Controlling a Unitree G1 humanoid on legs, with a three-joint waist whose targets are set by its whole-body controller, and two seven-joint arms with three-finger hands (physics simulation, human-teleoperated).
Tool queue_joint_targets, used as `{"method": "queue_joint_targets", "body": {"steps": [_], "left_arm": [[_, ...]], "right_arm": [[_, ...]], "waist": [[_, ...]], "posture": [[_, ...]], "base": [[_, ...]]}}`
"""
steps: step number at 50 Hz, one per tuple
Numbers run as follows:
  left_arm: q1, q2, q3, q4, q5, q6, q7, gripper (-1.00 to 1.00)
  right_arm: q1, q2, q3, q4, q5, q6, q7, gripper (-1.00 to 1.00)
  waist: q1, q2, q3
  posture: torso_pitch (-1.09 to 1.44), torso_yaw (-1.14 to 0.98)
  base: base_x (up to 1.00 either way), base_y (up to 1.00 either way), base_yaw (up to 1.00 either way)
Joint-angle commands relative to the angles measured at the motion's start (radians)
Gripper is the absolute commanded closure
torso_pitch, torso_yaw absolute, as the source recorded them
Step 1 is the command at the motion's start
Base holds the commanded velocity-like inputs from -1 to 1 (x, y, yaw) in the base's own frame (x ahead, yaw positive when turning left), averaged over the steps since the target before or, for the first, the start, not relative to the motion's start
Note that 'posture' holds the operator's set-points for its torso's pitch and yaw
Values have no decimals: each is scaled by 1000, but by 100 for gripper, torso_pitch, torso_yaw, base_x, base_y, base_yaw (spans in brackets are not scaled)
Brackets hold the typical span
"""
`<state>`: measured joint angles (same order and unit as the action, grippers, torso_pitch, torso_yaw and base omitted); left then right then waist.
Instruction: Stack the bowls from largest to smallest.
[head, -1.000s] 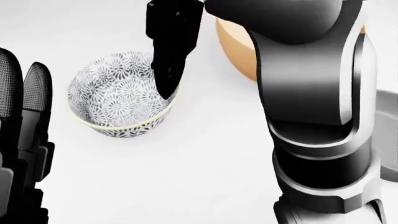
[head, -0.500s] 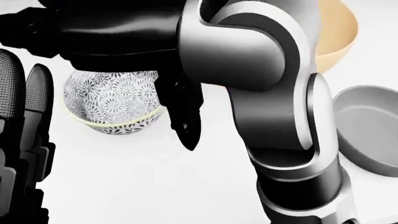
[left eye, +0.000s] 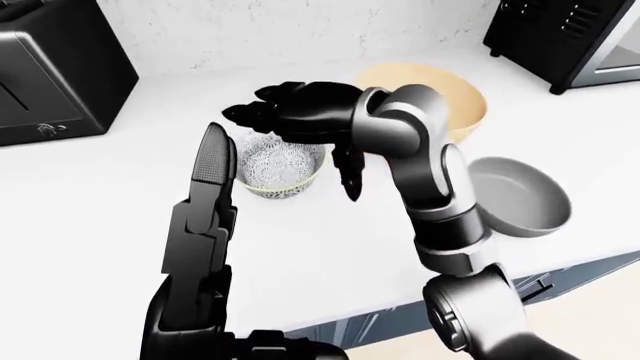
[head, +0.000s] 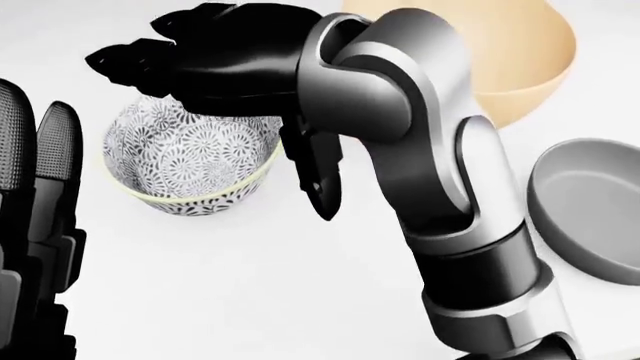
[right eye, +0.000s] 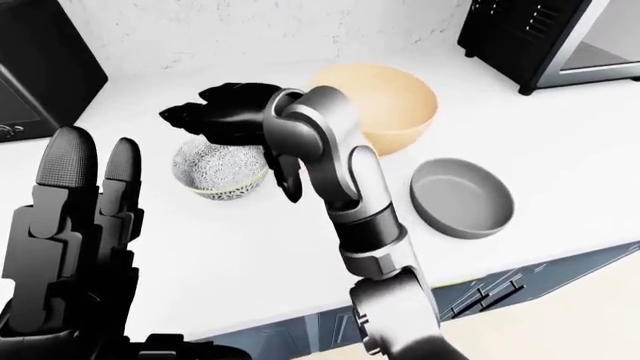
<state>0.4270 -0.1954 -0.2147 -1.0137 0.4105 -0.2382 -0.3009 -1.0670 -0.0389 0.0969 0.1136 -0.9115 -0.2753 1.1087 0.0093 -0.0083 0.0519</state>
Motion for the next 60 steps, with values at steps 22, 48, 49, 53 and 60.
{"method": "queue_joint_targets", "body": {"steps": [22, 48, 49, 53, 60], "left_arm": [[-22, -23, 33, -33, 4, -28, 36, -100], [-92, -104, 287, -33, -127, -59, 188, -100], [-92, -104, 288, -33, -128, -60, 189, -100], [-93, -101, 286, -33, -126, -58, 193, -100], [-88, -98, 288, -33, -132, -64, 193, -100]], "right_arm": [[33, 51, 12, 13, -49, -49, -75, -100], [81, 50, 19, 43, -94, -99, -108, -100], [86, 52, 19, 46, -96, -102, -111, -100], [93, 51, 17, 63, -102, -109, -126, -100], [103, 48, 20, 120, -125, -130, -175, -100]], "waist": [[4, 0, -24], [0, 1, -26], [0, 1, -26], [-1, 2, -28], [-1, 2, -28]], "posture": [[0, 0], [0, 0], [0, 0], [0, 0], [0, 0]], "base": [[0, 0, 0], [0, 0, 0], [0, 0, 0], [0, 0, 0], [0, 0, 0]]}}
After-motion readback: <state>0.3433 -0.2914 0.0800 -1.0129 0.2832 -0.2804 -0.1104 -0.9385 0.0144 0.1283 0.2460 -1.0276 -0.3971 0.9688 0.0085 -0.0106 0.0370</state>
